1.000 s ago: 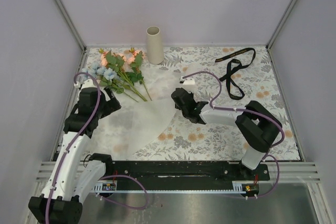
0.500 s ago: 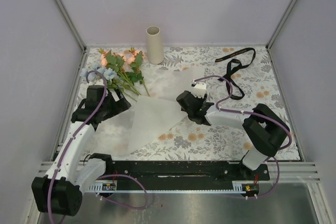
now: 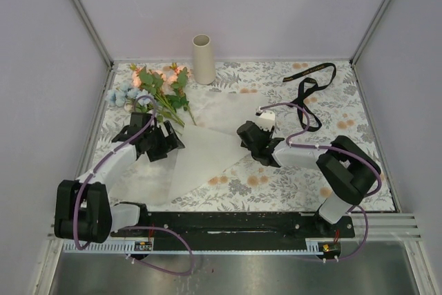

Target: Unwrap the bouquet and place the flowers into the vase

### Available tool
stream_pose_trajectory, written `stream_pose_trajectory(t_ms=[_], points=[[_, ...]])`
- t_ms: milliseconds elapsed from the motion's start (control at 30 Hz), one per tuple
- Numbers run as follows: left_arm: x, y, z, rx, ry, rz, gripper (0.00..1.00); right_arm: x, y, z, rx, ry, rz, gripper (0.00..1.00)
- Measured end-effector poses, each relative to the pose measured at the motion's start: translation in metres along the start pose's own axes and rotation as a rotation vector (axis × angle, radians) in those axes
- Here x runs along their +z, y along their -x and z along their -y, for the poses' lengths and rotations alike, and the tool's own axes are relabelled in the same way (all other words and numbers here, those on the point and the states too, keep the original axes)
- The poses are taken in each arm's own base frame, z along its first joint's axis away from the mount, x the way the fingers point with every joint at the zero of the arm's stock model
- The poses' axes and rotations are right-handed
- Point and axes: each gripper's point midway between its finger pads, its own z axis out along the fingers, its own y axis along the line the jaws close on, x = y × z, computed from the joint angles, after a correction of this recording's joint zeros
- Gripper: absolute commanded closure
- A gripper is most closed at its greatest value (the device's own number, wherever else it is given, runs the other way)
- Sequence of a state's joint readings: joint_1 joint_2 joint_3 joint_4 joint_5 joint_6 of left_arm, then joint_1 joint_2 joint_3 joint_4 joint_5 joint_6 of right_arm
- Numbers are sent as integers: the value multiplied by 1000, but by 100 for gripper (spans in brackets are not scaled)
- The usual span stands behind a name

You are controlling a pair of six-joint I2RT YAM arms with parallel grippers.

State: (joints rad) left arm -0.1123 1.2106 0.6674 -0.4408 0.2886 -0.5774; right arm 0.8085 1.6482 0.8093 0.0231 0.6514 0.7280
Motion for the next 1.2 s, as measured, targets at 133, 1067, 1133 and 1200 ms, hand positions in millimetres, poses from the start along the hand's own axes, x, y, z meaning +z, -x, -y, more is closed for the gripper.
stream_pose_trajectory(t_ms=[133, 1067, 1133, 1200], points=[[14, 2, -15, -22, 79, -11, 22, 3, -3, 0, 5, 5, -6, 40], [7, -24, 84, 184, -256, 33, 24, -45, 58, -11, 47, 143, 49, 33], [5, -32, 88, 195, -301, 24, 24, -60, 78, -19, 48, 186, 67, 33], [4, -47, 90, 207, -336, -8, 24, -74, 97, -27, 50, 227, 89, 33]])
